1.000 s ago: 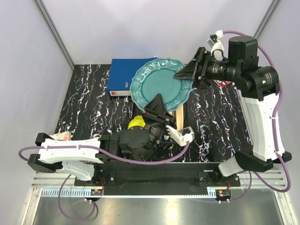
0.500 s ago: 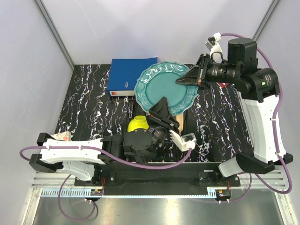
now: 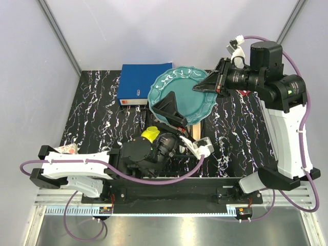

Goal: Unload the mixed dishes from the dish rack
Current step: Place the plate at the center of the board.

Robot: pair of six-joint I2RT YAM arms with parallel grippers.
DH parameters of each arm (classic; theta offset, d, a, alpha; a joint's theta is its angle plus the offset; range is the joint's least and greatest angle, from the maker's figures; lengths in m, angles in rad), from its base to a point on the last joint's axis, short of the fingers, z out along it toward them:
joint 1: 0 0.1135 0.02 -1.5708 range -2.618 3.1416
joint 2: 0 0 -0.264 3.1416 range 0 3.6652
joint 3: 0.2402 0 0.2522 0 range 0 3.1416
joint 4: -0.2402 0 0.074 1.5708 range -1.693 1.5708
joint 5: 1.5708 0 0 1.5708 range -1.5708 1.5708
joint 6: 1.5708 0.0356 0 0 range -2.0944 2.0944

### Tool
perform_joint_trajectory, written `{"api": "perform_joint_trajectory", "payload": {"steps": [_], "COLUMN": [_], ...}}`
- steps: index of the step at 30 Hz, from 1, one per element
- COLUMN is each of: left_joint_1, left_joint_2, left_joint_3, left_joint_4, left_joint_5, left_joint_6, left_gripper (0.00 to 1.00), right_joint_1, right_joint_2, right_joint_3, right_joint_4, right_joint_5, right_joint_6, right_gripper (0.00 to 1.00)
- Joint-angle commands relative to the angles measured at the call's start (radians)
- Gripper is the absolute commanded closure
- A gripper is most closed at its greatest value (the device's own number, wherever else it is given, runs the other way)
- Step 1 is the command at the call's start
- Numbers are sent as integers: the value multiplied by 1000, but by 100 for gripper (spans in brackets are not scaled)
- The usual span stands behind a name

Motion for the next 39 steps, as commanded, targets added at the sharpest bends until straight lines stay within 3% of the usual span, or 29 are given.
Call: {"api": "perform_joint_trajectory", "payload": {"steps": [1,6,13,17,20,21,23,24,27,29,32,36,39], "left_joint_1": [0,2,22,55,77,80,88,88,89,88,85,81,81], "left_joint_2": [-64,-77,-103,-142,-249,-305,-344,-372,-395,-407,-444,-476,-467], "left_joint_3": [76,130,185,220,162,156,163,165,162,168,131,105,97], "left_joint_4": [280,566,847,986,734,490,147,66,-146,-288,-298,-324,-358], "left_joint_5": [-11,-32,-127,-291,-365,-374,-400,-410,-448,-459,-459,-420,-404], "left_joint_6": [51,120,228,131,-190,-423,-665,-844,-1061,-1149,-1191,-1226,-1233], "left_gripper": [1,1,1,1,1,1,1,1,1,1,1,1,1], "right_joint_1": [-10,-127,-372,-507,-538,-543,-555,-558,-590,-604,-624,-645,-642], "right_joint_2": [-37,-61,39,96,154,168,209,223,286,310,320,196,173], "right_joint_3": [51,78,255,255,246,244,247,247,218,198,88,-333,-504], "right_joint_4": [130,256,263,211,177,172,143,138,138,161,271,631,811], "right_joint_5": [28,46,114,250,401,436,508,529,536,525,488,410,349], "right_joint_6": [18,103,206,181,99,79,28,17,-3,-9,-6,75,74], "right_gripper": [100,100,100,100,100,100,100,100,100,100,100,100,100]}}
